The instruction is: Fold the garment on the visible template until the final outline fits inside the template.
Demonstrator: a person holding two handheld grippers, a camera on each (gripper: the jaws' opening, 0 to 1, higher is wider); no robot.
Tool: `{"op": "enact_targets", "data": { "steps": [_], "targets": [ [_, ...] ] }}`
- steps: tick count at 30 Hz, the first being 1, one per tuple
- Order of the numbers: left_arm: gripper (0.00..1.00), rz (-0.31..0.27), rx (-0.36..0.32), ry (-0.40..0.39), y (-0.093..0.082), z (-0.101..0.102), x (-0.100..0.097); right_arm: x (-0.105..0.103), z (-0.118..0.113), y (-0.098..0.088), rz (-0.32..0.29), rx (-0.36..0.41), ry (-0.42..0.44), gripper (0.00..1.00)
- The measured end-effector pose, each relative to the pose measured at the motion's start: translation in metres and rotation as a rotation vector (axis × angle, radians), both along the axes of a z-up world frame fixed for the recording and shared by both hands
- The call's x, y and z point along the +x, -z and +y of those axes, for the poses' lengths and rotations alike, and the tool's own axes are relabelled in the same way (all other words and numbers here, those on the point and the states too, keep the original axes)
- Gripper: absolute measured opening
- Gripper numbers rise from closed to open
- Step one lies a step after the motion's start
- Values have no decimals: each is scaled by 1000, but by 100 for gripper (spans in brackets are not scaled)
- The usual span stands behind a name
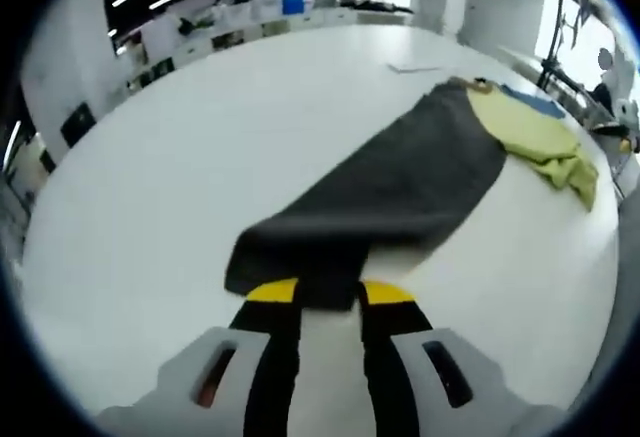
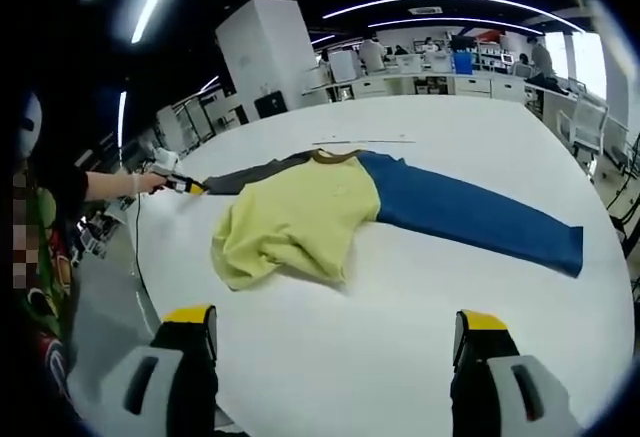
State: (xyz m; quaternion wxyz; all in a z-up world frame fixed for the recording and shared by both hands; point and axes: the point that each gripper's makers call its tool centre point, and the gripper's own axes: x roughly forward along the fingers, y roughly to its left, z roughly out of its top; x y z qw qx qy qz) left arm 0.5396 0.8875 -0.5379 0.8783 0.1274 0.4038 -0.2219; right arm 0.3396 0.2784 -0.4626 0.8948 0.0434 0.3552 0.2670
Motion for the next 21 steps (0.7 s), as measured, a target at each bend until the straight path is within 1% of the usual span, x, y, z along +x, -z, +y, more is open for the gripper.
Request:
{"op": "enact_targets", "data": {
  "steps": [3,6,8,10,16,21],
  "targets": [
    [8,-4,27,4,0,1,-1,0,1,0,-1,3,0,100],
    [8,-4,28,1,-1,1,-2,0,1,1,1,2,-2,100],
    [6,-4,35,1,-2,2,-3,0,1,1,1,5,-2,100],
    [3,-6,29,-3,-5,4,-6,0,1,1,-1,3,-1,100],
    [4,-3,40,-48,-7,21,-13,-1,-1,2,0,4,3,100],
    [4,-3,35,-81,-10,32,-19,-2,2,3,1,11,3,100]
  ]
}}
